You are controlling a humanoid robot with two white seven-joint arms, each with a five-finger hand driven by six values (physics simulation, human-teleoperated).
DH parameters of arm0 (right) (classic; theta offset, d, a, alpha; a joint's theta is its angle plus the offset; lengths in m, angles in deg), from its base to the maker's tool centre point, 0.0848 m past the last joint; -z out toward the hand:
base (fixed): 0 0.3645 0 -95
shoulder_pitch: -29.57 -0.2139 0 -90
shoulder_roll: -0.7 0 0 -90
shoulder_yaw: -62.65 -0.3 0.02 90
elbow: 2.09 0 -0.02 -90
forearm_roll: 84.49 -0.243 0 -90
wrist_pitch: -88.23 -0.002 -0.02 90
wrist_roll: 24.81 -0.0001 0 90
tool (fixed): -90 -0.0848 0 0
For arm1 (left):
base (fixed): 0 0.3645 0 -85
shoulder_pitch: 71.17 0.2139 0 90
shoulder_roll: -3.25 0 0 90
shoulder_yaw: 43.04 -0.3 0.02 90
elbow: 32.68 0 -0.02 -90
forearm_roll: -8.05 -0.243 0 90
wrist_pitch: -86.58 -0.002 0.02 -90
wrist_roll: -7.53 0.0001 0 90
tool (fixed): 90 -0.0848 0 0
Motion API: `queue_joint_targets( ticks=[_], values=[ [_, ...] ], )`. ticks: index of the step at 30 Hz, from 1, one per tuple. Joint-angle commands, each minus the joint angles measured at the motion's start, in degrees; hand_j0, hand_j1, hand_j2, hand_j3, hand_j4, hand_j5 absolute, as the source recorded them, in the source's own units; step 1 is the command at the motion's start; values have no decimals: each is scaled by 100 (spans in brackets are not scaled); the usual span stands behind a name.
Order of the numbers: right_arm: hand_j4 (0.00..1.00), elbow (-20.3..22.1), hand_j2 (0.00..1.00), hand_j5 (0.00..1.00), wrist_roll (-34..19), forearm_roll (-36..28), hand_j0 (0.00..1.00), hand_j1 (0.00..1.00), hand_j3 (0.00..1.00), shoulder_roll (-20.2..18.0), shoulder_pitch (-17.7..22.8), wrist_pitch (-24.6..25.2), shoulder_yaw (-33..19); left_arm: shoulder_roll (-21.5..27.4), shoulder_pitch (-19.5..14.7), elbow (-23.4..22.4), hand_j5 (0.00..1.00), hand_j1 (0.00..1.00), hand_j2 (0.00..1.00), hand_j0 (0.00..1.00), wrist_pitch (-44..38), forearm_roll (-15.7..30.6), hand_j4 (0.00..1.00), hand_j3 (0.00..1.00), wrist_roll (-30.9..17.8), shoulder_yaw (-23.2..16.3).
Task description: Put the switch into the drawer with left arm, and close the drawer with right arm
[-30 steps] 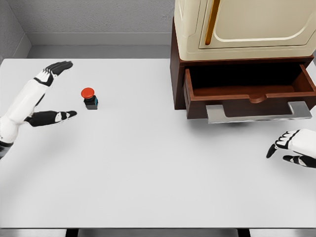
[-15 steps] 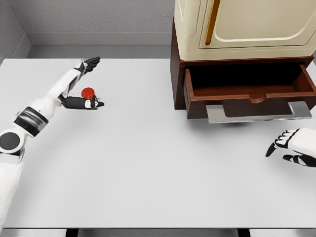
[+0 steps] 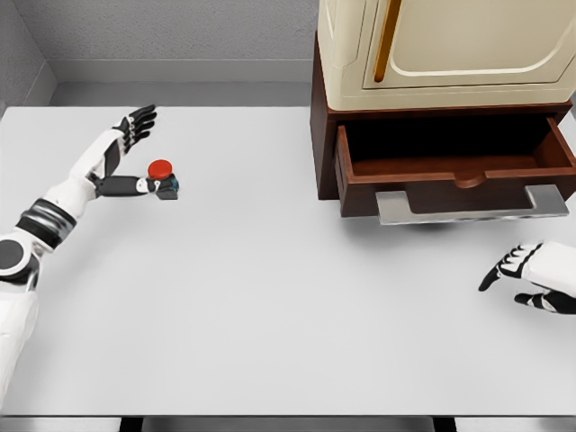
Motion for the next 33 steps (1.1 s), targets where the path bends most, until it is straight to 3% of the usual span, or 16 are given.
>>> queue_joint_targets(
  ticks=[1,8,13,15,20,24,29,33],
  values=[
    [64,2,64,64,6,-83,64,64,64,-8,0,12,14,16,0,-402,100,100,100,100,671,-87,100,100,0,8],
    [66,2,66,66,6,-83,66,66,66,36,35,12,-12,-142,0,-596,100,100,100,100,690,-281,100,100,8,-71],
    [66,11,66,66,-38,-92,66,66,66,106,35,12,-47,-204,-141,-1026,100,100,100,100,689,-325,100,100,8,-80],
    [66,11,66,66,-12,-92,66,66,66,45,35,12,-38,-336,-263,-1290,100,100,100,100,698,-360,100,100,8,-80],
    [66,2,66,66,-29,-215,66,66,66,-131,35,12,-12,-441,-316,-1439,100,100,100,100,698,-404,100,100,8,-80],
    [67,2,67,67,-47,-320,67,67,67,-227,44,12,-3,-529,-554,-1896,100,100,100,100,953,-510,100,100,17,-168],
    [67,2,67,67,-55,-426,67,67,67,-359,97,12,6,-529,-554,-1905,100,100,100,100,971,-510,100,100,17,-168],
    [67,2,67,67,-55,-443,67,67,67,-359,105,12,6,-494,-554,-1897,85,85,85,85,979,-509,85,85,17,-151]
  ],
)
